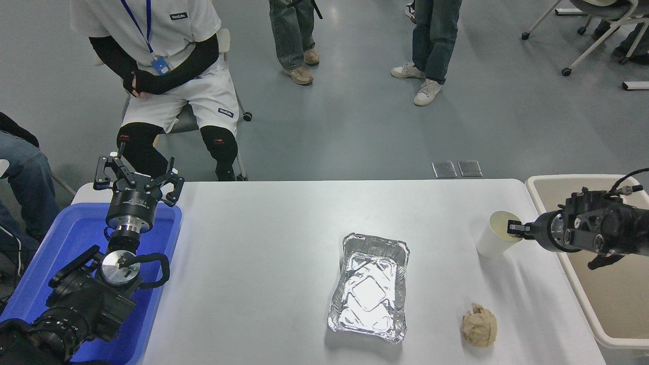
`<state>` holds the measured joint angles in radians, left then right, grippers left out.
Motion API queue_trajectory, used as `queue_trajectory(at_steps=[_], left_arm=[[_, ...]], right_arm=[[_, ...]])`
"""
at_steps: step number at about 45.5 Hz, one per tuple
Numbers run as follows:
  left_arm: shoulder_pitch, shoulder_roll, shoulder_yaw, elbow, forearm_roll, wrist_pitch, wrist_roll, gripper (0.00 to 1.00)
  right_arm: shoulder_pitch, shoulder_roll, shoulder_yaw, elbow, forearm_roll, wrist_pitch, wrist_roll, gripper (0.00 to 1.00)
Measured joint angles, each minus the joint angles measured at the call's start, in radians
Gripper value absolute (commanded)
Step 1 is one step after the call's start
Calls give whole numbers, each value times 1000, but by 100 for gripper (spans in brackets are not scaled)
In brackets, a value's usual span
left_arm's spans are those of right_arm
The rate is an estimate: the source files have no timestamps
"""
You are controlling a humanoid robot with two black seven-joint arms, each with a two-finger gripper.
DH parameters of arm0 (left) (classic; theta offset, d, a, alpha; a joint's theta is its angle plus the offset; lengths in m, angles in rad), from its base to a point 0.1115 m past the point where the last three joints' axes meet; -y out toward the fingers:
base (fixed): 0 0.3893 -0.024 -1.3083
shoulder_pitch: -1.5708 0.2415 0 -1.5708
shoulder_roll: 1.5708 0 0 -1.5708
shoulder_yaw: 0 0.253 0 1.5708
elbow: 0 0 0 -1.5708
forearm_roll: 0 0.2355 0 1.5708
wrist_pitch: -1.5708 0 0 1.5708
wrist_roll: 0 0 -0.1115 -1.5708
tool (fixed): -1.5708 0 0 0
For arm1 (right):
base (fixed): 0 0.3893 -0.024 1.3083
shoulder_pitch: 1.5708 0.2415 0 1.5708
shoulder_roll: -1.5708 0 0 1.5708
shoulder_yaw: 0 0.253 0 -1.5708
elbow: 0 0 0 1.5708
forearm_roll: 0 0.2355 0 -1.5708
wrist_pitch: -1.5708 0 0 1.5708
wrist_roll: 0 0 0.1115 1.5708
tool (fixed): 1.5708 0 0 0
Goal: Pick up paper cup place in dustbin
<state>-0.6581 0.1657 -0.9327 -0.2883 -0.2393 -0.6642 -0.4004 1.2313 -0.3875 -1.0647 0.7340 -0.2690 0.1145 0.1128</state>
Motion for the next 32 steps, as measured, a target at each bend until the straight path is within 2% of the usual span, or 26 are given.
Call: queue_trajectory(at_steps=[19, 32], left_arm=[[0, 0, 0, 0, 0, 0, 0, 99], [0, 0, 0, 0, 0, 0, 0, 99]], right_arm=[[22, -20, 13, 17, 13, 62, -2, 0], [107, -61, 17, 49, 24, 199, -1, 0]])
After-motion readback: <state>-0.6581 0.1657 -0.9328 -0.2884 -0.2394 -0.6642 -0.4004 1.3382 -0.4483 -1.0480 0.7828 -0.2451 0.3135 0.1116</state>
